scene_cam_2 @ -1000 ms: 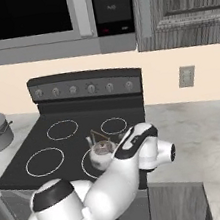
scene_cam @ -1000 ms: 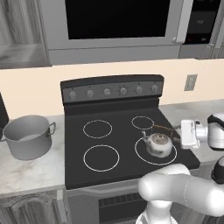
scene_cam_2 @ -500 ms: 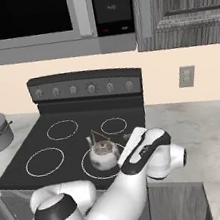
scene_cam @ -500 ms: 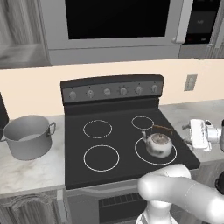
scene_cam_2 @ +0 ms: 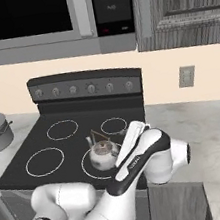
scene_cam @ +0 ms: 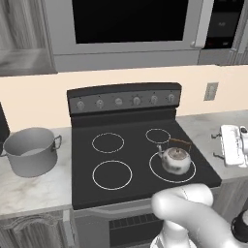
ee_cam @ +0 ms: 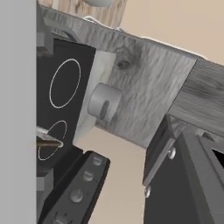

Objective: Pick the kettle from the cabinet and place it on a stove burner. Then pick the pot from the counter and place it on another stove burner. Finally, turn both burners on.

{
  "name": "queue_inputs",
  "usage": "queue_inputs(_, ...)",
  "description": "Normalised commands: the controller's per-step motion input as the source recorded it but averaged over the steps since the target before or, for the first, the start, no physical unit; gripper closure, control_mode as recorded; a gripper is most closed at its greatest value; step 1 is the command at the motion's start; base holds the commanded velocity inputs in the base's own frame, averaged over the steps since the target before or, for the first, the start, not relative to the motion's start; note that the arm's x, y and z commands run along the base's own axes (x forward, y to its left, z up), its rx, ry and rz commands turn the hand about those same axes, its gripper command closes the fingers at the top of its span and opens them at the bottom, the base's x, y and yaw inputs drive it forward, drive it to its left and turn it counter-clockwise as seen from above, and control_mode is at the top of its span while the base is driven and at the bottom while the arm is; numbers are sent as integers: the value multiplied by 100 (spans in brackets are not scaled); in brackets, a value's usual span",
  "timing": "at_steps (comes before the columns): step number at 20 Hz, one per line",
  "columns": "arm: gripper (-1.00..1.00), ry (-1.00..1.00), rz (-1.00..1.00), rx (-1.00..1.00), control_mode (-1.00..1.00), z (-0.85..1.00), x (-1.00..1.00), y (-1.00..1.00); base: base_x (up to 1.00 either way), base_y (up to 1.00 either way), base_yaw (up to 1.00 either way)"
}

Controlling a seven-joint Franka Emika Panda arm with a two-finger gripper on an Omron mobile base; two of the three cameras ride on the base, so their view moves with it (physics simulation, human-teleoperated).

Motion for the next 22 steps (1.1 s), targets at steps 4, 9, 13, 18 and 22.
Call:
queue_inputs(4,-100,-8,0,-14,-100,57,-35,35,0,0,0)
queue_inputs(9,-100,-5,0,-16,-100,56,-31,52,0,0,0)
queue_inputs(13,-100,-5,0,-17,-100,46,-32,60,0,0,0)
queue_inputs(18,-100,-2,1,-18,-100,37,-23,66,0,0,0)
queue_inputs(22,-100,0,4,-19,-100,23,-11,80,0,0,0)
